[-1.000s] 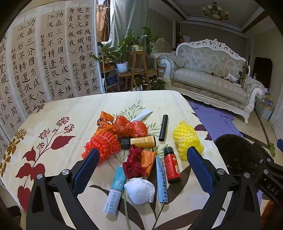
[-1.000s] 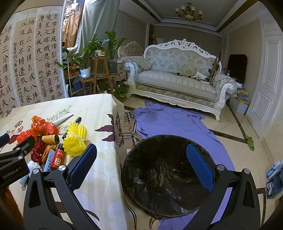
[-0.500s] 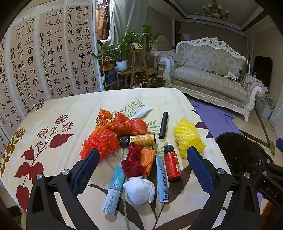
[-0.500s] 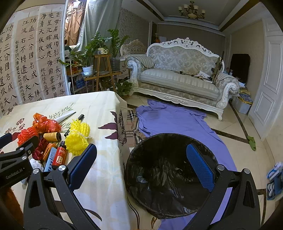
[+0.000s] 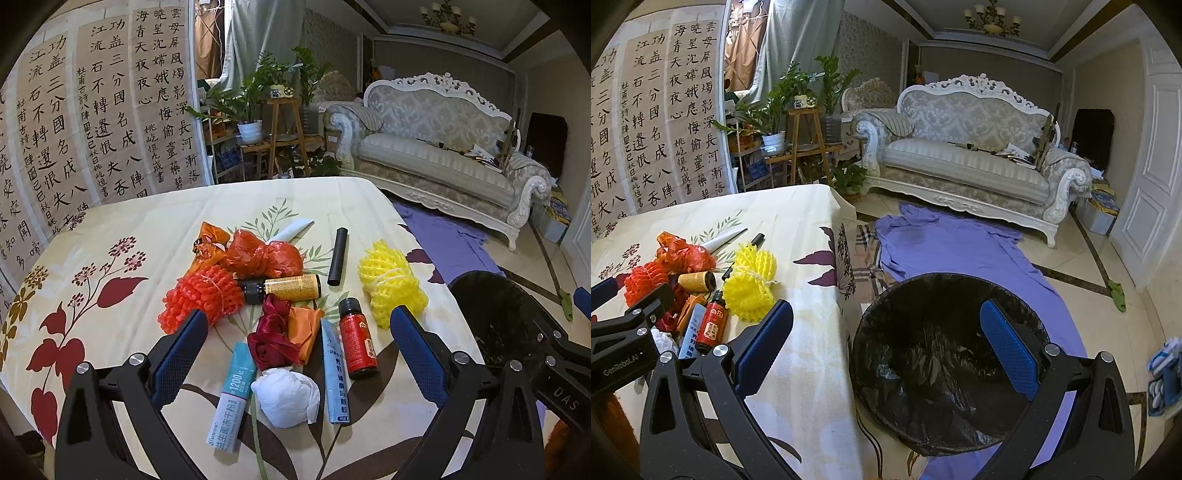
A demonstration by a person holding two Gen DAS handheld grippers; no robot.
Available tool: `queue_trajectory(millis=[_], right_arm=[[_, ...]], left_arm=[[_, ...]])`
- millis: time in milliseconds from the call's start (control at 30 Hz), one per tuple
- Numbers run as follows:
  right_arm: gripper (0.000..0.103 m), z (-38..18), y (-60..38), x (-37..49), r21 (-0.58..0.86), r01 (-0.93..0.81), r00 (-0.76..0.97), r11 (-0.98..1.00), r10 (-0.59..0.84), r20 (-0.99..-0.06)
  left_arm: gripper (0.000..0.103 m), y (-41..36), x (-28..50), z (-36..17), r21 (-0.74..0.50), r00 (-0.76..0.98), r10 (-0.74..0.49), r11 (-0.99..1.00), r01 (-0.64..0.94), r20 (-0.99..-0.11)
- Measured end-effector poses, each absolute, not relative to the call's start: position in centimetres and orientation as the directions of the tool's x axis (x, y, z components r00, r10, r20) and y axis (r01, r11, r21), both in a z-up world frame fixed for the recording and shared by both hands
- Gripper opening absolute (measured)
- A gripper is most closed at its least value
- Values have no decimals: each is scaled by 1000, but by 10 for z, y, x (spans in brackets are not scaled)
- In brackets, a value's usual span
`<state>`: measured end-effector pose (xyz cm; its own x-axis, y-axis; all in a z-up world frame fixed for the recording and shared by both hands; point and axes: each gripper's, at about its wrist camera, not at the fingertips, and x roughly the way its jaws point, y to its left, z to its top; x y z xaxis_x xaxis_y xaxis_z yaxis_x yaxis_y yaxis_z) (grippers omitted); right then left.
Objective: Collect trash
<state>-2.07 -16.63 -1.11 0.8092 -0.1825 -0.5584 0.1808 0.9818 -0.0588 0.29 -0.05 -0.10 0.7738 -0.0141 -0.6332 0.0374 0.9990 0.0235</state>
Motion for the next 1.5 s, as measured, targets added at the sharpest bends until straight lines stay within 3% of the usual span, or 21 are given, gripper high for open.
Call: queue_trajectory(millis=[667, 700, 733, 800, 933, 1033, 1200, 1500], right_arm=[[99, -18, -169, -16, -39, 182, 793, 983, -170, -585], [99, -18, -169, -16, -38, 180, 793, 983, -168, -586], [99, -19, -168, -15, -38, 178, 791, 983, -167, -588], [99, -19, -165, -14, -38, 171, 791, 984, -161, -590], [98, -18, -158, -11, -31, 145, 793, 989, -135, -594], [85, -16, -152, -8, -32, 133, 793, 991, -126, -597], [77, -15, -140, 4, -2, 88, 788, 996, -71, -611], [77, -19, -114, 27, 2, 24, 780, 1000, -18, -626]], left_arm=[[95, -3, 6, -5, 45, 755, -23, 997, 69, -655], [93, -3, 6, -5, 44, 753, -24, 997, 70, -657], [80, -2, 6, -5, 42, 751, -23, 997, 68, -660], [67, 2, 7, -7, 40, 737, -19, 997, 62, -676], [67, 16, 7, -7, 12, 729, -23, 999, 43, -684], [67, 30, 5, -3, 16, 741, -4, 1000, 20, -672], [67, 60, 14, -4, 23, 741, 46, 999, -42, -670], [67, 90, 44, -20, 12, 700, 55, 998, -66, -712]])
